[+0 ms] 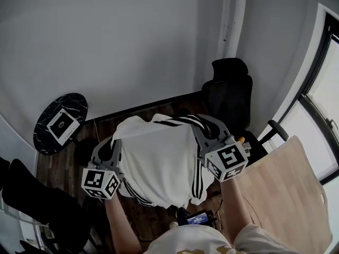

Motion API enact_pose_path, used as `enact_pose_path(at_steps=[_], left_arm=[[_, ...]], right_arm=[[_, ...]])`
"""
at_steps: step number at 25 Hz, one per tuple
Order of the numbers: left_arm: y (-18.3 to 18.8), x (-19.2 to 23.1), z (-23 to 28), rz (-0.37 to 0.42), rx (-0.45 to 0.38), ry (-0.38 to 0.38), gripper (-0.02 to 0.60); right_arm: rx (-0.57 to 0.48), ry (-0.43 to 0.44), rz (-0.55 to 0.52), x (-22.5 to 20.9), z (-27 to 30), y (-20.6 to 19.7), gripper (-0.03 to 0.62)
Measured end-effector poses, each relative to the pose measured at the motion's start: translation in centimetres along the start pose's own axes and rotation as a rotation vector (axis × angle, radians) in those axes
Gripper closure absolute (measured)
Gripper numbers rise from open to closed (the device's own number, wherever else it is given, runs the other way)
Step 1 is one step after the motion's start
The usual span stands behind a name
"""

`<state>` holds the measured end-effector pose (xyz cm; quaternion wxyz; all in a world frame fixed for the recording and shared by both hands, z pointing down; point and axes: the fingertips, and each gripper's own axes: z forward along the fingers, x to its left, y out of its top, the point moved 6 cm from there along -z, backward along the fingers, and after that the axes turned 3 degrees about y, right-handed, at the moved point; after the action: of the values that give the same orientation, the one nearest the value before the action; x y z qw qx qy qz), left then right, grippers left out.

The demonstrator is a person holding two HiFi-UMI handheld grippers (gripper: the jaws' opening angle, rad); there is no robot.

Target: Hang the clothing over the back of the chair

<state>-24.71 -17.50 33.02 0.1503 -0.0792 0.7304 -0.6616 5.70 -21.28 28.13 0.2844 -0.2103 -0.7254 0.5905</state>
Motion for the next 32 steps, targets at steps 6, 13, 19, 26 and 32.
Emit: enact_pose_path(at_steps=[6,13,19,26,32], left_arm=[[-4.3,1.1,3.3,0.012,0.102,-0.013,0.543],[-10.1,2.2,6.5,0.038,0.252,-0.045,0.543],[-15.6,2.0,7.8,-0.085,0.327,-0.069,0.543],[-20.0,1.3,9.5,-0.048,0.486,-0.148,0.541],[-23.6,0.4,10.2,-0.015,0.648,-0.241,0.541]], right_arm=[[0.093,0.006,0.027,-1.7,2.9,-4.8,0.574],[0.246,0.032,0.032,-2.8,5.9,-11.5,0.575],[0.389,0.084,0.066,-3.8,7.7,-17.1,0.574],[0.535,0.16,0.057,-4.6,8.4,-22.3,0.574],[0.673,0.226,-0.014,-4.1,8.6,-26.4,0.572]])
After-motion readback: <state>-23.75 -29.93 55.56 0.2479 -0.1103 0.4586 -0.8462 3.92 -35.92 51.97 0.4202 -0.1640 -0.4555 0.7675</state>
